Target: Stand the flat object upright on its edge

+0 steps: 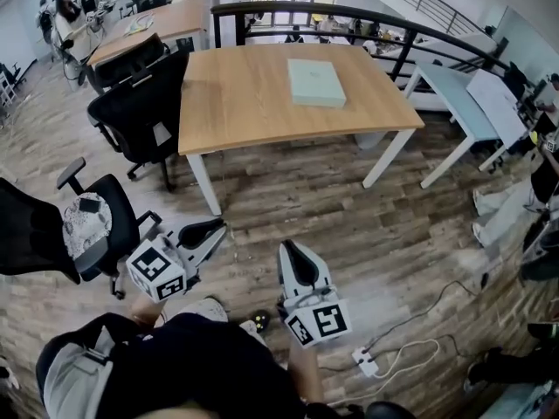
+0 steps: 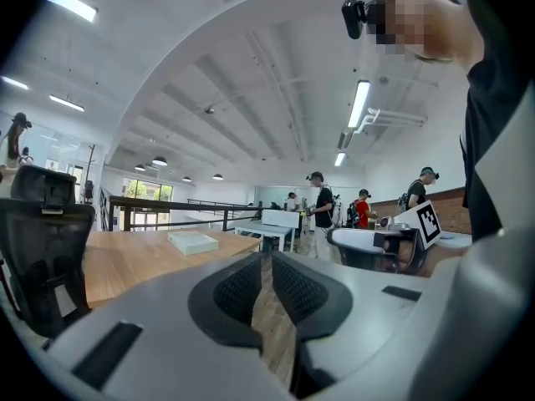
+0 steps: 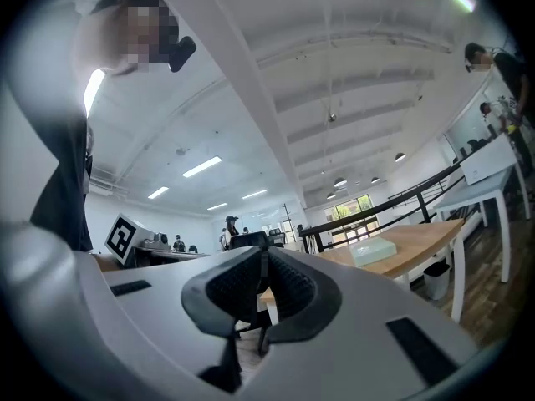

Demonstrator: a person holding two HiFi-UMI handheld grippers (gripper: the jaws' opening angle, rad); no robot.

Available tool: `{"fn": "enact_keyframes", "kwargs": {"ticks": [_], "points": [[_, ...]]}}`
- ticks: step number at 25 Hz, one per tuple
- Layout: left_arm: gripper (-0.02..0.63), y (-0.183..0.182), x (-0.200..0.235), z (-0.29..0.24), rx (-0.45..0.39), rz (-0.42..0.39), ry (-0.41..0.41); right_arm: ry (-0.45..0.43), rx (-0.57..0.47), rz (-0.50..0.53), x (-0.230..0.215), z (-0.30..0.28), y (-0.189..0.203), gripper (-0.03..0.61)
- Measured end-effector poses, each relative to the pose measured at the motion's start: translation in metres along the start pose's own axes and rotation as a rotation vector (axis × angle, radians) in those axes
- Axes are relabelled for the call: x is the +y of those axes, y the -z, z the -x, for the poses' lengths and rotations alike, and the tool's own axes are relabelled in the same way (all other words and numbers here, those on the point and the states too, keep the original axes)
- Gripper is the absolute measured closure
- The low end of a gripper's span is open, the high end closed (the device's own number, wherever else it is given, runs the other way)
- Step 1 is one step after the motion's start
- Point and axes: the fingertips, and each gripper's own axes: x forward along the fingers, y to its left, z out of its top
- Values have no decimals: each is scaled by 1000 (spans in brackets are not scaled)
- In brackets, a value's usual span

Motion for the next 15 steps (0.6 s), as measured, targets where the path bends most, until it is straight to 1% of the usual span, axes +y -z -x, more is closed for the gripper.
{"fn": "enact_keyframes", "kwargs": {"ticks": [2,4,6,9,13,15], "points": [[565,2,-3,-1,13,-8,-5,-22,-6,-2,0,3,-3,545],[565,3,-2,0,25,-10,-8,-26,-8,18,-2,7,-6,545],[565,0,0,0,19,-11,-4,0,-9,31,-8,12,-8,545],[565,-2,-3,-2,5,-7,8,30,-8,25,-16,19,-8,545],[565,13,-2,-13,38,52,41,32,26,22,-14,22,0,545],[565,14,0,-25,40,75,68,52,43,23,-19,21,1,545]]}}
